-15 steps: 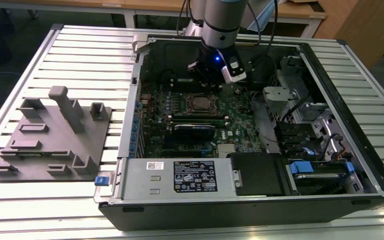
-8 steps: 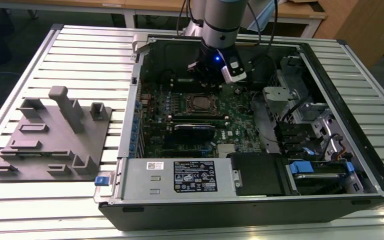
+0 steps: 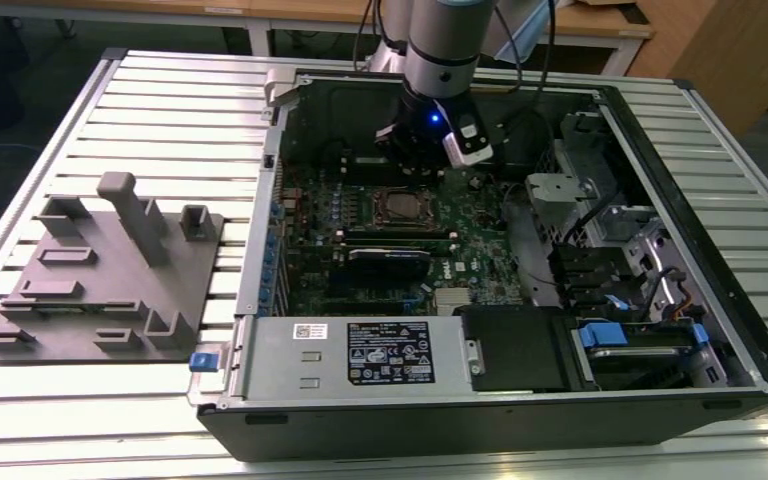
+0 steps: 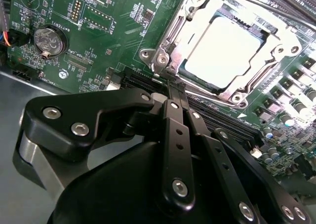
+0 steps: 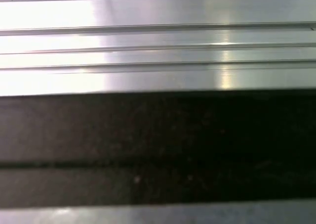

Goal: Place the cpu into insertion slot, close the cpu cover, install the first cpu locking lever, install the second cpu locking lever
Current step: 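Install the first cpu locking lever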

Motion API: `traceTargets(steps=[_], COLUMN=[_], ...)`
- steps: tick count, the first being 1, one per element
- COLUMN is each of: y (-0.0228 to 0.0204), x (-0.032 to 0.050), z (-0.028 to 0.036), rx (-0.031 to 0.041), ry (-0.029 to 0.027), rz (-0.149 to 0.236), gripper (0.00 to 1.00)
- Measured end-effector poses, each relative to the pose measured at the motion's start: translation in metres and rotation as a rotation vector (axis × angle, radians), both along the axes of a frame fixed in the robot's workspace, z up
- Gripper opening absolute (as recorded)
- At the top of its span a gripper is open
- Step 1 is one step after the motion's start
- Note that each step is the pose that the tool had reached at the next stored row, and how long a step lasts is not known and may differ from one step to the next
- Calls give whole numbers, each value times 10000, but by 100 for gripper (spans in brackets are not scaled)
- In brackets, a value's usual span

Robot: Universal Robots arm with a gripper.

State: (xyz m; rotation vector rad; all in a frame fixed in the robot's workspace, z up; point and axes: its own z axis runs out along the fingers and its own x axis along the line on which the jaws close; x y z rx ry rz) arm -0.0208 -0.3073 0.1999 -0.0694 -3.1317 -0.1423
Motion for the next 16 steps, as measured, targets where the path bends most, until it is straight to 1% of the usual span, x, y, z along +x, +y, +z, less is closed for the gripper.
traceTargets(steps=[6,13,16], y=[0,0,0], x=[1,1,1], z=[-4,-16,-17], rx=[-7,-57,-64], ry=[-1,0,0], rz=[0,0,0], gripper=[10,10,10])
